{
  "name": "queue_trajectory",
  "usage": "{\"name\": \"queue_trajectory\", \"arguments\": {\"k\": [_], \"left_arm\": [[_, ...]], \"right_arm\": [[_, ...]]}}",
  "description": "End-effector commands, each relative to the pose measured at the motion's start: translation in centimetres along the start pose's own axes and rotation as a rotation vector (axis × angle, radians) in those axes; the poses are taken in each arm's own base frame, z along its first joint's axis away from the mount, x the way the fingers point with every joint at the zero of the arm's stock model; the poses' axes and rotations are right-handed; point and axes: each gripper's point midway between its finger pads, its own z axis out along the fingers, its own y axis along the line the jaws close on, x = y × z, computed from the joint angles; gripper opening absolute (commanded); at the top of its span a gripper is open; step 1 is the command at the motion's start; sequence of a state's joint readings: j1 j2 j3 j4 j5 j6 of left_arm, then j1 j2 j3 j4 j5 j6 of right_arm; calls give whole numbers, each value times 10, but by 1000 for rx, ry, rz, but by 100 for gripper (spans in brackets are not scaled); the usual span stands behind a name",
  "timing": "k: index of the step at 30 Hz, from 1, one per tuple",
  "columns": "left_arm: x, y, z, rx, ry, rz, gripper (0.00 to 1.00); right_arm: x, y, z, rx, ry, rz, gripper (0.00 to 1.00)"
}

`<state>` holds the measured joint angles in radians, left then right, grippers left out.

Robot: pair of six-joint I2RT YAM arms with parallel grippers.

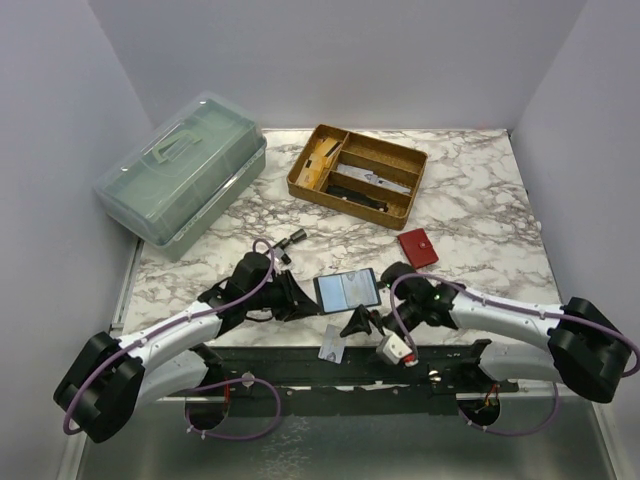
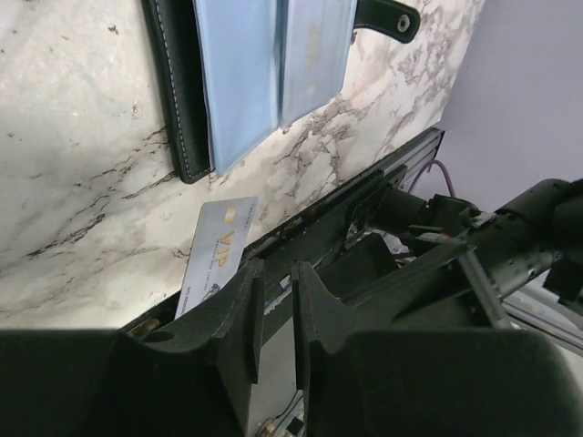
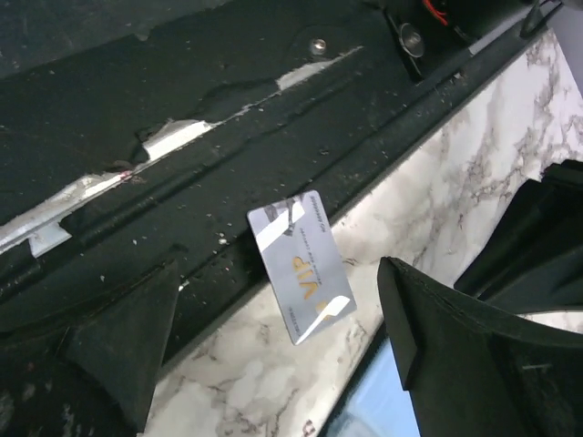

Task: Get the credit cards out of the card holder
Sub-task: Pick up the credit card at the corner of the board.

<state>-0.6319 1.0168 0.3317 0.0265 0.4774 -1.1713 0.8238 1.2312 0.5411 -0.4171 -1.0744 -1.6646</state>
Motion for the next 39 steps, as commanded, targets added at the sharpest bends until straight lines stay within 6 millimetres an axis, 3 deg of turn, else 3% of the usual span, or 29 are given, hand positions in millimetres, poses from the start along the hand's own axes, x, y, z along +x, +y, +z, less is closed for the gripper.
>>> {"name": "queue_trajectory", "arguments": {"k": [1,6,17,24,39], "left_arm": [[7,16,4,-62,10,-35,23],[10,22,6,-77,22,-35,23],[11,25,5,-65,7,-49,23],[11,25,4,-53,-5,-56,23],[11,27,6,-44,-4,-63,23]], "right_arm": [[8,-22,8,122,98,-192,93],[15,-22,15,151,150,-243,74],[20,-2,38,90,158,-263,55],[27,12,43,61,171,-252,55],[44,12,53,99,233,-265,51]]}}
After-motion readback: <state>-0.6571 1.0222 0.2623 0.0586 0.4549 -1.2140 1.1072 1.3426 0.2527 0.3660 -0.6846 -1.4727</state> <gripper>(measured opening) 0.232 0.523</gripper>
